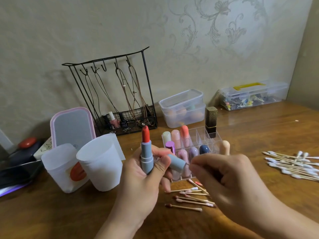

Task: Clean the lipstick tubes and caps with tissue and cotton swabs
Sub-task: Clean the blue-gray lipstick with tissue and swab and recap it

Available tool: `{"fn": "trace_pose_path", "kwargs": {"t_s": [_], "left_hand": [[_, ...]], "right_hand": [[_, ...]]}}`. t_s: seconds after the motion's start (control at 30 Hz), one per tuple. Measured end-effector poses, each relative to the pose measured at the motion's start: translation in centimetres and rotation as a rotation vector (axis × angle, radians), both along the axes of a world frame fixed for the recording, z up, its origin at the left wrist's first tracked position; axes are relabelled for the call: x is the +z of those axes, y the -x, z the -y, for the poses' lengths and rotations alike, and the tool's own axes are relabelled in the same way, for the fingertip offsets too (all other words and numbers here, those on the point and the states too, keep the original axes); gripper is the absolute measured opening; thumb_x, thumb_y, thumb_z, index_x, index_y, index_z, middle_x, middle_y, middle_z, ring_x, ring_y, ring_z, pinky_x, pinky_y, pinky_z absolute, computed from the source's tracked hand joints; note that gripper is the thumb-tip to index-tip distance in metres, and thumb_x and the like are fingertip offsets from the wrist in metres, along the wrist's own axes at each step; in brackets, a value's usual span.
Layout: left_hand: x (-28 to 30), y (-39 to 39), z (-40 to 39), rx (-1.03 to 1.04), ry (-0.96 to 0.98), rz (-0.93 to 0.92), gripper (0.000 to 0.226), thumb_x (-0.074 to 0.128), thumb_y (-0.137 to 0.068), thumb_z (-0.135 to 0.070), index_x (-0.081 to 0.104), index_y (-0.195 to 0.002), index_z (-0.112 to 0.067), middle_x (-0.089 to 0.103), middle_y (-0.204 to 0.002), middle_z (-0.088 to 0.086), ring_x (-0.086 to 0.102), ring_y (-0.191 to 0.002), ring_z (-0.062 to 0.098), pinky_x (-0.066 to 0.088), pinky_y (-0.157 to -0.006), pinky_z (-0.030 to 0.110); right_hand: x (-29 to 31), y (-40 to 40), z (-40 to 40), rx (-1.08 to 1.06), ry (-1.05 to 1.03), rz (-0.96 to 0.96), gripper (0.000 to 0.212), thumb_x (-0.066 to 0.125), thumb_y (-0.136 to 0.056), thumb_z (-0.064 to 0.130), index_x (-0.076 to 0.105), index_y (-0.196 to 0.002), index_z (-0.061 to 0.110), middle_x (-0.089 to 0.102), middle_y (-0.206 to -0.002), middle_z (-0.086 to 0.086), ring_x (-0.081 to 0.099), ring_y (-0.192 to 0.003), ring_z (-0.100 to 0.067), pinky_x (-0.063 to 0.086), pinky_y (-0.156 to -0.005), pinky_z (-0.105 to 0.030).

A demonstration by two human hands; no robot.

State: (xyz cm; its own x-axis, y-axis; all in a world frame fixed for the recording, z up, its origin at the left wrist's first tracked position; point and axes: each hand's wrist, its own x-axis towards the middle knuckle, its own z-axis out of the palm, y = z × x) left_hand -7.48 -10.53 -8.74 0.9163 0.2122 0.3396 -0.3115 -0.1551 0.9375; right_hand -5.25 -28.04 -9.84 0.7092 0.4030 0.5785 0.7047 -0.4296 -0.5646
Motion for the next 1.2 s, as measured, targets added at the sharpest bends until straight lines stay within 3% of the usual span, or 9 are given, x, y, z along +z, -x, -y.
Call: {"fn": "trace_pose_path", "kwargs": {"t_s": [0.13, 0.27, 0.4, 0.47, 0.57, 0.7, 0.9, 1.03, 1.2], "left_hand": [[-0.1, -0.1, -0.1, 0.003, -0.026, 0.012, 0.015, 0.067, -0.070, -0.032, 0.069, -0.083, -0.024, 0.068, -0.069, 0.002, 0.060, -0.050, 0.018, 0.049, -0.048, 0.027], [0.1, -0.1, -0.3, -0.034, -0.016, 0.037, 0.015, 0.066, -0.073, -0.031, 0.070, -0.083, -0.021, 0.069, -0.070, 0.006, 0.059, -0.049, 0.019, 0.047, -0.046, 0.026], [0.2, 0.0, -0.2, 0.014, -0.036, 0.074, 0.018, 0.065, -0.073, -0.031, 0.068, -0.086, -0.018, 0.072, -0.075, 0.001, 0.067, -0.056, 0.021, 0.052, -0.048, 0.026], [0.1, -0.1, -0.2, 0.041, -0.037, 0.069, 0.019, 0.065, -0.074, -0.030, 0.068, -0.088, -0.016, 0.072, -0.075, 0.001, 0.067, -0.057, 0.022, 0.054, -0.050, 0.027], [0.0, -0.3, -0.1, 0.054, -0.041, 0.028, 0.019, 0.064, -0.075, -0.028, 0.067, -0.089, -0.016, 0.071, -0.074, 0.000, 0.067, -0.057, 0.019, 0.055, -0.053, 0.026], [-0.1, -0.6, 0.0, 0.061, 0.016, -0.020, 0.023, 0.064, -0.073, -0.028, 0.066, -0.091, -0.013, 0.072, -0.075, 0.000, 0.070, -0.065, 0.017, 0.055, -0.053, 0.025], [0.5, -0.8, -0.6, 0.077, 0.315, -0.049, 0.017, 0.058, -0.083, -0.020, 0.062, -0.090, -0.006, 0.067, -0.065, 0.003, 0.059, -0.051, 0.011, 0.046, -0.044, 0.019], [1.1, -0.6, -0.9, -0.012, 0.569, -0.141, 0.010, 0.051, -0.093, -0.002, 0.060, -0.090, -0.004, 0.063, -0.069, 0.011, 0.052, -0.049, 0.011, 0.040, -0.039, 0.016], [1.1, -0.5, -1.1, -0.052, 0.634, -0.224, 0.010, 0.056, -0.090, -0.010, 0.065, -0.086, -0.007, 0.061, -0.073, 0.015, 0.052, -0.048, 0.009, 0.040, -0.037, 0.014]], "right_hand": [[0.2, 0.3, -0.4, 0.102, 0.084, -0.068, 0.021, 0.062, -0.092, 0.026, 0.062, -0.071, 0.029, 0.050, -0.053, 0.016, 0.046, -0.046, -0.005, 0.043, -0.060, -0.026], [0.5, -0.4, 0.2, 0.221, -0.251, -0.397, 0.020, 0.060, -0.089, 0.039, 0.071, -0.084, 0.024, 0.049, -0.051, 0.007, 0.042, -0.047, -0.003, 0.025, -0.065, -0.013], [0.8, -0.2, -0.1, 0.379, -0.252, -0.661, 0.025, 0.063, -0.092, 0.031, 0.071, -0.078, 0.013, 0.045, -0.047, 0.004, 0.037, -0.044, -0.009, 0.031, -0.050, -0.016], [0.8, -0.3, 0.0, 0.297, -0.133, -0.597, 0.023, 0.062, -0.095, 0.028, 0.071, -0.077, 0.015, 0.048, -0.048, 0.004, 0.040, -0.045, -0.006, 0.023, -0.069, -0.021], [0.3, -0.4, 0.2, 0.024, 0.023, -0.248, 0.021, 0.061, -0.093, 0.033, 0.071, -0.077, 0.024, 0.060, -0.056, 0.004, 0.053, -0.051, -0.014, 0.018, -0.084, -0.031], [0.2, 0.4, 0.2, -0.065, -0.033, 0.041, 0.022, 0.058, -0.091, 0.032, 0.066, -0.072, 0.025, 0.054, -0.053, 0.006, 0.043, -0.043, -0.016, 0.029, -0.076, -0.027], [0.1, 0.5, 0.6, 0.084, 0.018, 0.053, 0.013, 0.061, -0.089, 0.028, 0.064, -0.076, 0.030, 0.051, -0.054, 0.014, 0.046, -0.047, -0.002, 0.043, -0.076, -0.068], [0.1, 0.5, 0.7, 0.124, -0.011, 0.057, 0.011, 0.063, -0.088, 0.027, 0.065, -0.078, 0.031, 0.049, -0.052, 0.010, 0.045, -0.047, -0.004, 0.035, -0.081, -0.051], [0.5, 0.9, 0.4, 0.101, -0.040, 0.082, 0.009, 0.061, -0.087, 0.033, 0.066, -0.080, 0.030, 0.052, -0.053, 0.011, 0.047, -0.047, -0.004, 0.036, -0.077, -0.050]]}}
